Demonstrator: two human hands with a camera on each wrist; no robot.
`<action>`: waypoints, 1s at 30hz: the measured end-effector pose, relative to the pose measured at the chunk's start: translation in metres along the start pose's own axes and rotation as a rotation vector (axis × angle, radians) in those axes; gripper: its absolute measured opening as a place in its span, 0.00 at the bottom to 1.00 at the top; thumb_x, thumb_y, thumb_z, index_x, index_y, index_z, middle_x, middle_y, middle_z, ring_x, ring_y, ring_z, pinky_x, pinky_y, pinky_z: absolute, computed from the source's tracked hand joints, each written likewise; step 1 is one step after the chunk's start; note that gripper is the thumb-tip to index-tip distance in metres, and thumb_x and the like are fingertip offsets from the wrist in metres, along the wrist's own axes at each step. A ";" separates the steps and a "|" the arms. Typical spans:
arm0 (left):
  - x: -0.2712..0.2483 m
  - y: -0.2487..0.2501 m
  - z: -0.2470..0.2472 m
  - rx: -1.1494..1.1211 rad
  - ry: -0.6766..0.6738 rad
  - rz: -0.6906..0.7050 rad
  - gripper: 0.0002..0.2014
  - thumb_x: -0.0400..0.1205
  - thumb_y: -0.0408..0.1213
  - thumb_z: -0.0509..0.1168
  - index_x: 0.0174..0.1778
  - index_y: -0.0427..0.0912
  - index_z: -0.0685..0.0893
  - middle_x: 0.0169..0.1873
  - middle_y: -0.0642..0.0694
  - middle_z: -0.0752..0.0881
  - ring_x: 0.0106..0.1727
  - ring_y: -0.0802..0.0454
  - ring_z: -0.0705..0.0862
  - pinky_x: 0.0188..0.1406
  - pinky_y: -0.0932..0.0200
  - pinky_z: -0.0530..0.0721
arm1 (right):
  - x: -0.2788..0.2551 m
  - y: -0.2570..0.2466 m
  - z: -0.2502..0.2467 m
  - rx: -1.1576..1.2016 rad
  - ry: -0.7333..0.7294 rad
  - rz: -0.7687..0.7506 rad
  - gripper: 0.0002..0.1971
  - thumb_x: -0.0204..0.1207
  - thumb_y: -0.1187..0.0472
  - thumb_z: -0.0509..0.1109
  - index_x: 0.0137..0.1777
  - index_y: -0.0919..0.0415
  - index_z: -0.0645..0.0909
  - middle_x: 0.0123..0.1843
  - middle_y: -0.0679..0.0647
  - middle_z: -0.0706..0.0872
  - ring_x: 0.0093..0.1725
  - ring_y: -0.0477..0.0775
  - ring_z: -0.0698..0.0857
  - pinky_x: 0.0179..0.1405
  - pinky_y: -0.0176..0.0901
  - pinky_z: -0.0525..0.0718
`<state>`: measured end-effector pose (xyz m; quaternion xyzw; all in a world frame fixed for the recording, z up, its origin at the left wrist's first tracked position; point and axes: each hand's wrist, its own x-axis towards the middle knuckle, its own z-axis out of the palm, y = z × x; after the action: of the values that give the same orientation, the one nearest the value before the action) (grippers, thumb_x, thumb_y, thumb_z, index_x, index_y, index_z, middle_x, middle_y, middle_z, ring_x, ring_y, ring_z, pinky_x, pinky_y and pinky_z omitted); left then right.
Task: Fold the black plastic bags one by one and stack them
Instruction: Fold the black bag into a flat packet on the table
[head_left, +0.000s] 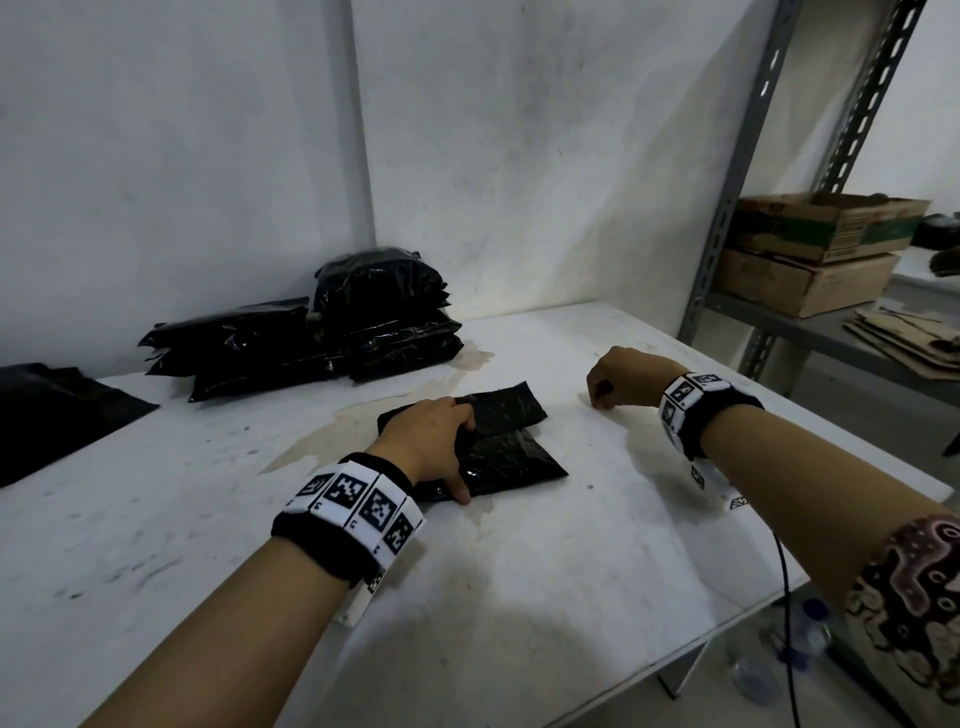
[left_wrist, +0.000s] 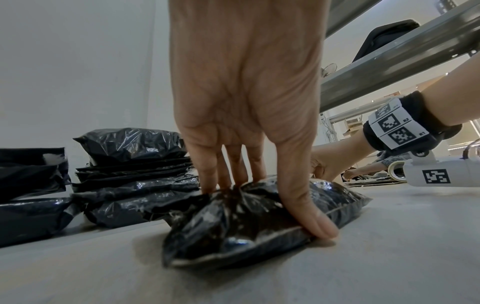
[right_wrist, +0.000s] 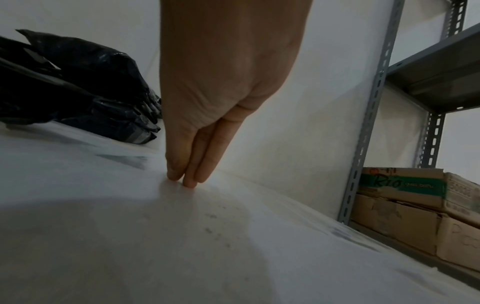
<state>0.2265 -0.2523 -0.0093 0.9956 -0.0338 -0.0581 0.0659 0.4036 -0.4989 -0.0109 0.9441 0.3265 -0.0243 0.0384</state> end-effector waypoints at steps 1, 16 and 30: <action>0.000 0.000 0.000 0.000 0.000 -0.002 0.41 0.61 0.49 0.83 0.69 0.49 0.73 0.64 0.50 0.76 0.64 0.49 0.75 0.50 0.58 0.73 | -0.001 0.001 0.002 -0.015 0.011 -0.012 0.06 0.70 0.67 0.73 0.43 0.58 0.89 0.40 0.50 0.88 0.43 0.55 0.86 0.45 0.46 0.83; 0.000 0.001 0.001 -0.002 0.002 -0.008 0.40 0.62 0.48 0.83 0.69 0.49 0.73 0.65 0.50 0.75 0.65 0.49 0.74 0.48 0.57 0.72 | 0.006 -0.009 0.006 -0.172 -0.103 -0.012 0.20 0.74 0.67 0.68 0.30 0.47 0.63 0.36 0.44 0.68 0.42 0.53 0.72 0.39 0.42 0.68; -0.001 0.001 0.001 0.003 0.001 -0.004 0.41 0.61 0.49 0.83 0.69 0.49 0.73 0.65 0.51 0.75 0.65 0.49 0.74 0.50 0.57 0.73 | 0.003 0.005 0.006 0.213 0.039 0.094 0.12 0.66 0.77 0.69 0.35 0.60 0.88 0.32 0.50 0.89 0.33 0.46 0.87 0.42 0.37 0.83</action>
<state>0.2254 -0.2531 -0.0105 0.9957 -0.0317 -0.0577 0.0645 0.4087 -0.5014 -0.0170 0.9574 0.2780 -0.0387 -0.0676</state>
